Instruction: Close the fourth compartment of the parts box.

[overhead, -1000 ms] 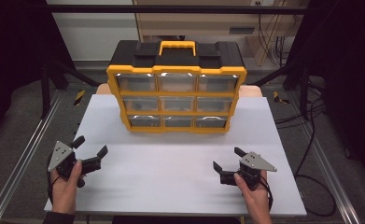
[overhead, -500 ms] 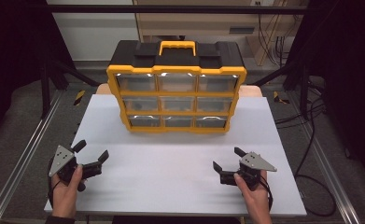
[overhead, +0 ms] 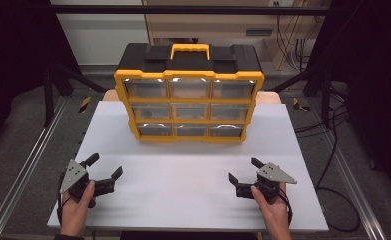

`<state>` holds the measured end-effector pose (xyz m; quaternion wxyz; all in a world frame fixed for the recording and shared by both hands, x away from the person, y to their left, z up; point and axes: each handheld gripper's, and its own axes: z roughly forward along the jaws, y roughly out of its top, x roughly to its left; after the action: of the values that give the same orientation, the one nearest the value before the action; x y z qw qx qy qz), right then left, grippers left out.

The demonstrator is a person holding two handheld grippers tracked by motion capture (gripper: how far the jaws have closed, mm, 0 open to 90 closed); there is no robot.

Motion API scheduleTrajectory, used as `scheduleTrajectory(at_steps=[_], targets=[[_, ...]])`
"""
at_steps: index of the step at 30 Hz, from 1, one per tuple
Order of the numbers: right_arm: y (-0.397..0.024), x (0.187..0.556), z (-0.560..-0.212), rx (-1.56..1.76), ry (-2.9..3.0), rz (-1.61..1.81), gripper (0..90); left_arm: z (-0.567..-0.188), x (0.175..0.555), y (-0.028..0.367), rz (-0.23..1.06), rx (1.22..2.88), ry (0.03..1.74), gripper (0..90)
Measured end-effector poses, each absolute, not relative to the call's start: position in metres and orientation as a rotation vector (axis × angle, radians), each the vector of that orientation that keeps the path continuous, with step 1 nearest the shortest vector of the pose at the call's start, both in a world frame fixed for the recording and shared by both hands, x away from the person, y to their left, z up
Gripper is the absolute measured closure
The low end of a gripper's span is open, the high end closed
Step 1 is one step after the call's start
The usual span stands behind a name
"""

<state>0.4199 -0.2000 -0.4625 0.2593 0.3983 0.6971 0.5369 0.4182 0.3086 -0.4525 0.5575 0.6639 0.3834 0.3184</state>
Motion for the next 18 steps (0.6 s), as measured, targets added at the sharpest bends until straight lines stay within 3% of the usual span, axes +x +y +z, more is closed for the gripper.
scheduleTrajectory(at_steps=[18], targets=[[-0.215, 0.415, -0.462, 1.056, 1.827, 1.427, 2.1, -0.464, 0.415, 0.306, 0.771, 1.508, 0.885, 1.6]])
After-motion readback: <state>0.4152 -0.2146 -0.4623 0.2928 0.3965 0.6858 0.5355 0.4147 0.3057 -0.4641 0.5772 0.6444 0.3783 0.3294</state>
